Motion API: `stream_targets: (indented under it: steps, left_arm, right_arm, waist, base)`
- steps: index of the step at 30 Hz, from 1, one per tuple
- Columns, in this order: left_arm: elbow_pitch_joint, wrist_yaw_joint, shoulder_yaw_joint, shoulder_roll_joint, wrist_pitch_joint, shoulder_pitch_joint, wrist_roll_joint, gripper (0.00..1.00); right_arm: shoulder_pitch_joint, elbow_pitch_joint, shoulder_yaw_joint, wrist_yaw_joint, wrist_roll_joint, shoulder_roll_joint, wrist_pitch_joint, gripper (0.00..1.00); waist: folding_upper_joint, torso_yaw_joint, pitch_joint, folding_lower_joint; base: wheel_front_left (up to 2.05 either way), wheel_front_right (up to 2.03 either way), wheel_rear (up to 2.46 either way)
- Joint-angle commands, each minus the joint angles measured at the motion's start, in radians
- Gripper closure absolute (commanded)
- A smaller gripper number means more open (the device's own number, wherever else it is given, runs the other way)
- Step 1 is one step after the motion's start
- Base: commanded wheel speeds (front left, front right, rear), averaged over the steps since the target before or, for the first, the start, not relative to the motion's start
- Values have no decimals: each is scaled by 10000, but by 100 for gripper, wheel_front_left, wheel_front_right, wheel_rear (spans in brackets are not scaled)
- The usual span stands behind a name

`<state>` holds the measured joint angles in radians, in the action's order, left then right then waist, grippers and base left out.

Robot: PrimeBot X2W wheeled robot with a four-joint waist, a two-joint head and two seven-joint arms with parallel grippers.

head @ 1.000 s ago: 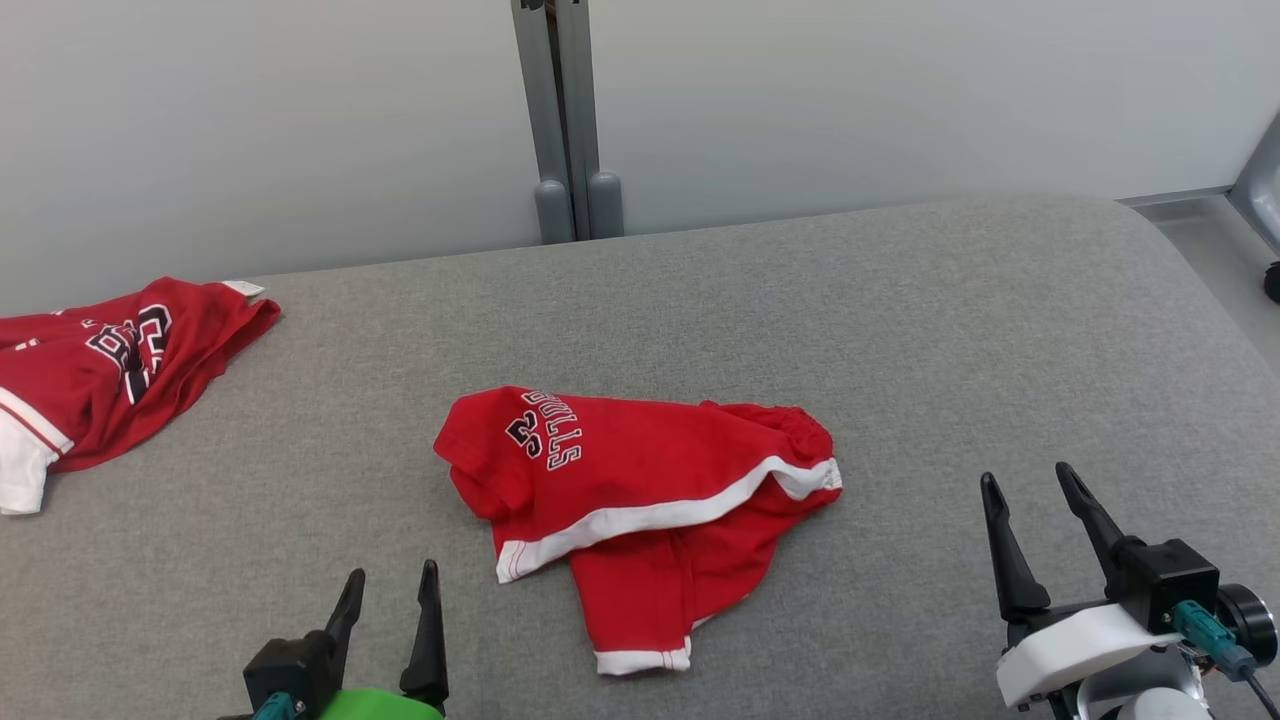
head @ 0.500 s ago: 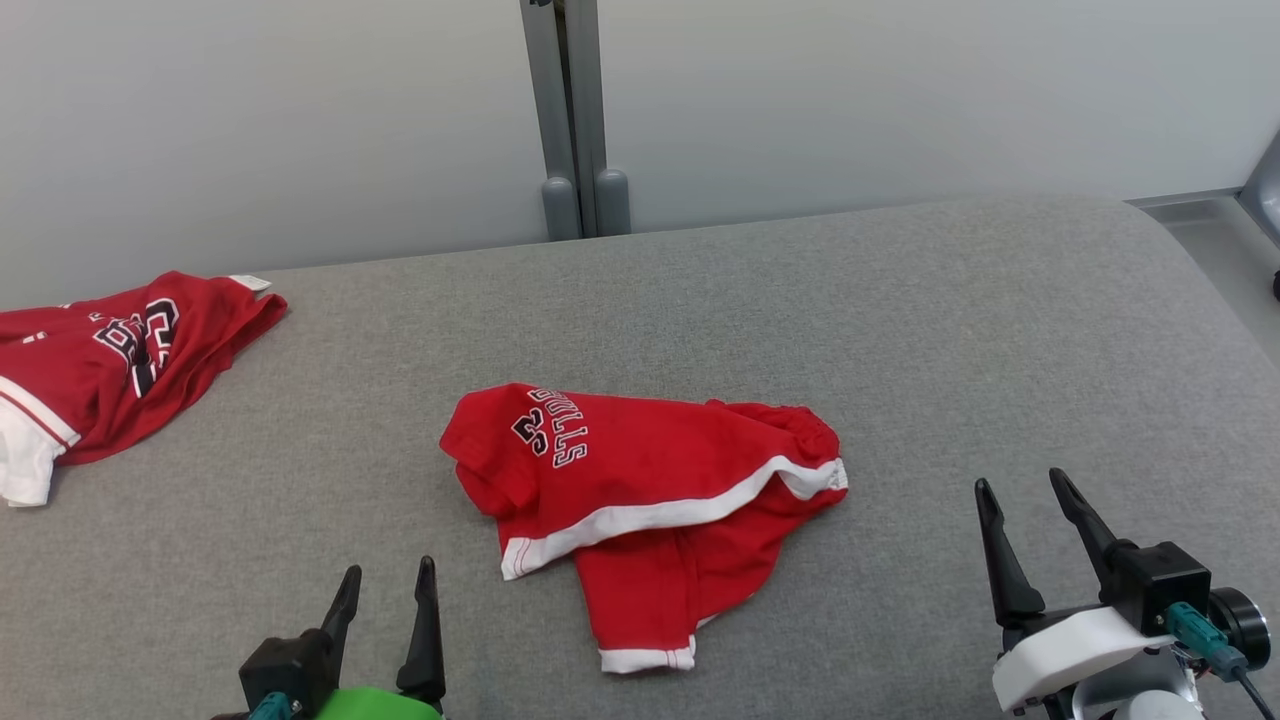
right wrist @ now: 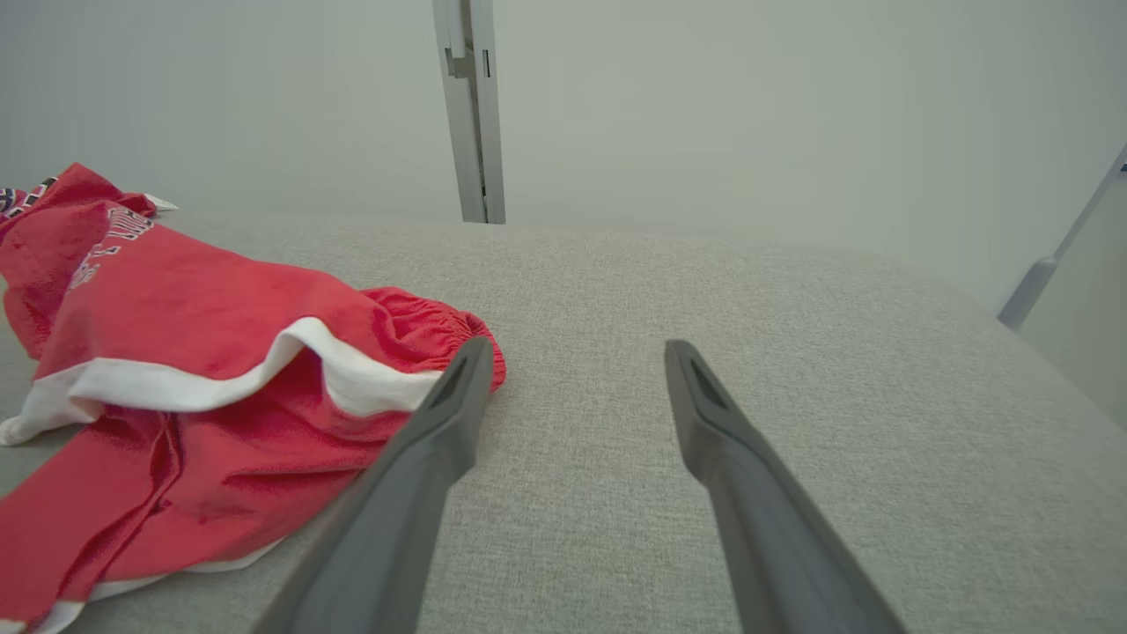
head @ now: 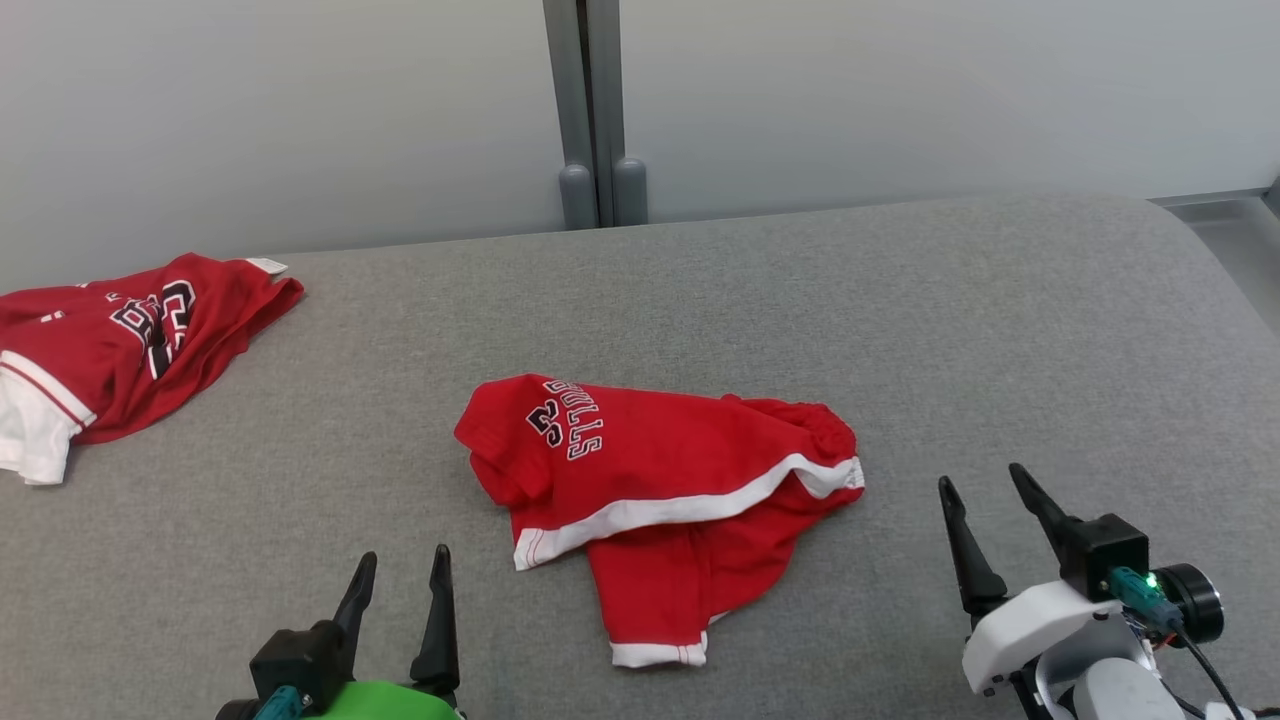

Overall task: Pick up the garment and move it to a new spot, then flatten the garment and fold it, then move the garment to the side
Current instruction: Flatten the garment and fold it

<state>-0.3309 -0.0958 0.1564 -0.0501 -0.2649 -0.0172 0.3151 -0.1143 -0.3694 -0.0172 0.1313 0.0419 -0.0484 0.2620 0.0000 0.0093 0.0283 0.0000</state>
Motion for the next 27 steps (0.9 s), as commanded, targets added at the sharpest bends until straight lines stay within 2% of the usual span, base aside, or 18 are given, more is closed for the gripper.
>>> stream_targets:
  steps: [1, 7, 14, 20, 27]
  left_arm:
    - [52, 27, 25, -8, 8, 46, 57, 0]
    - [192, 69, 193, -10, 8, 88, 105, 0]
    - [220, 88, 292, -10, 7, 53, 67, 0]
    - [176, 105, 403, -9, 7, 66, 2, 0]
    - [73, 106, 461, -9, 7, -5, -47, 0]
  right_arm:
    - [-276, -378, 69, -10, -102, -38, 47, 0]
    - [-1608, -2600, 227, -10, -549, -35, -253, 0]
    - [-2843, -4364, 591, -10, -60, -72, -746, 0]
    - [-3469, -5336, 1699, -10, 783, -341, -1246, 0]
    - [-3816, -5761, 2877, -10, 2215, -493, -1585, 0]
  waist:
    - [0, 116, -84, 0]
    - [0, 437, -229, 0]
    - [0, 762, -345, 0]
    - [0, 998, -407, 0]
    - [0, 1163, -375, 0]
  base:
    - [0, 0, 0]
    - [0, 0, 0]
    - [0, 0, 0]
    - [0, 0, 0]
    - [0, 0, 0]
